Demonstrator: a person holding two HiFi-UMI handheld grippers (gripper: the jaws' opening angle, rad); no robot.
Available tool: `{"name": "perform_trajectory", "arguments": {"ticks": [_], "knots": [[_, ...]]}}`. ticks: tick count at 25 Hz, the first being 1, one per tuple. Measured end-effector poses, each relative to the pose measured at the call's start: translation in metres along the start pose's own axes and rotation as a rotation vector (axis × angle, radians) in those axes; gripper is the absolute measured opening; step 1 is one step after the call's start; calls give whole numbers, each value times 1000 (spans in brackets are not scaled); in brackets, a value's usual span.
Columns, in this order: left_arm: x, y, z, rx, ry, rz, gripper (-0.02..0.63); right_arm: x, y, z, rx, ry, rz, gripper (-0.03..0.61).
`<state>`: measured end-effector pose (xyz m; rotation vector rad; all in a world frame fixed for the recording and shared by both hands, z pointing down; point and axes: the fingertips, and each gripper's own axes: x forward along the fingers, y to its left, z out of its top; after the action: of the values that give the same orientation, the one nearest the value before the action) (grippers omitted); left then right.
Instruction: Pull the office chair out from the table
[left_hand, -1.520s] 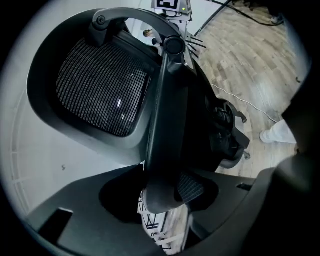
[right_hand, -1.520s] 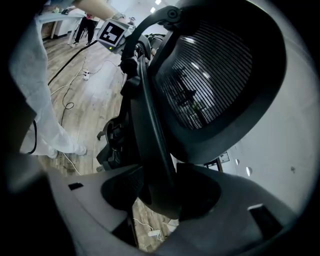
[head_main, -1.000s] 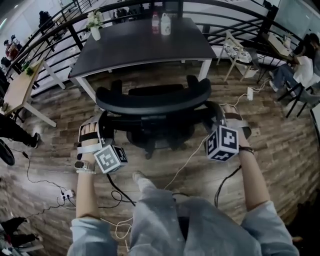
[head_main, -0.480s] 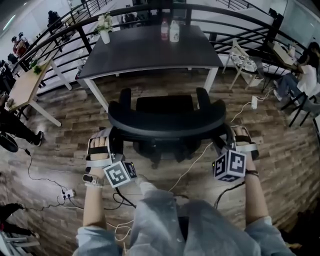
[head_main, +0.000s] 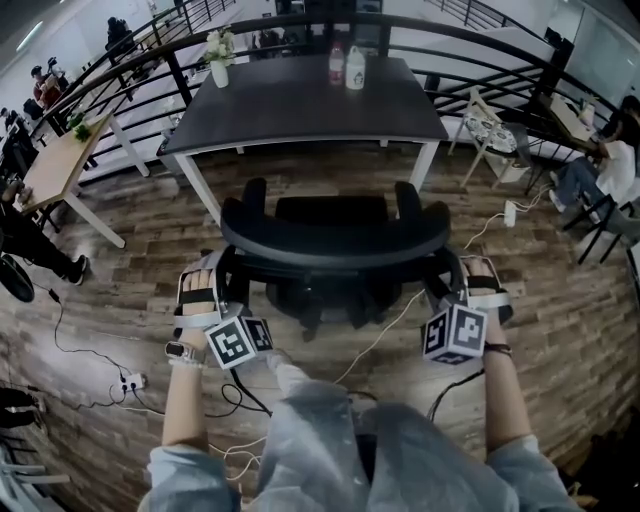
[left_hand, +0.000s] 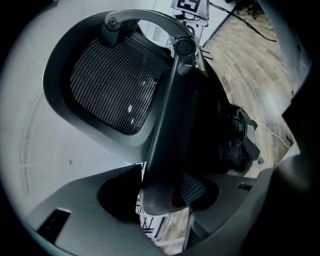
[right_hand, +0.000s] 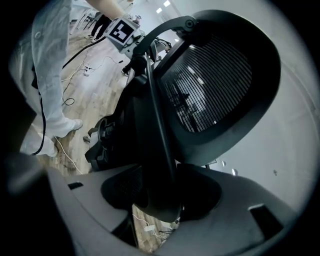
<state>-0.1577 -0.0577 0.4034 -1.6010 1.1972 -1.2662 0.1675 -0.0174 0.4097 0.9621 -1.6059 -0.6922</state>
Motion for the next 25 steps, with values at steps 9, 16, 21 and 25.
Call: {"name": "perform_trajectory", "arguments": {"ticks": [9,16,21,25], "knots": [[-25,7,-2,-188,-21,-7,242,-11,-5,3,35,-26,-32,225],[-63,31,30,-407,-127,35,215,-44,-3,11,198,-122,-37,212],[-89,37,65,-586,-230,16,189,-71,-3,35,393,-233,-48,81],[-108,41,85,-730,-286,-9,150,-95,-13,58,557,-353,-70,15]]}}
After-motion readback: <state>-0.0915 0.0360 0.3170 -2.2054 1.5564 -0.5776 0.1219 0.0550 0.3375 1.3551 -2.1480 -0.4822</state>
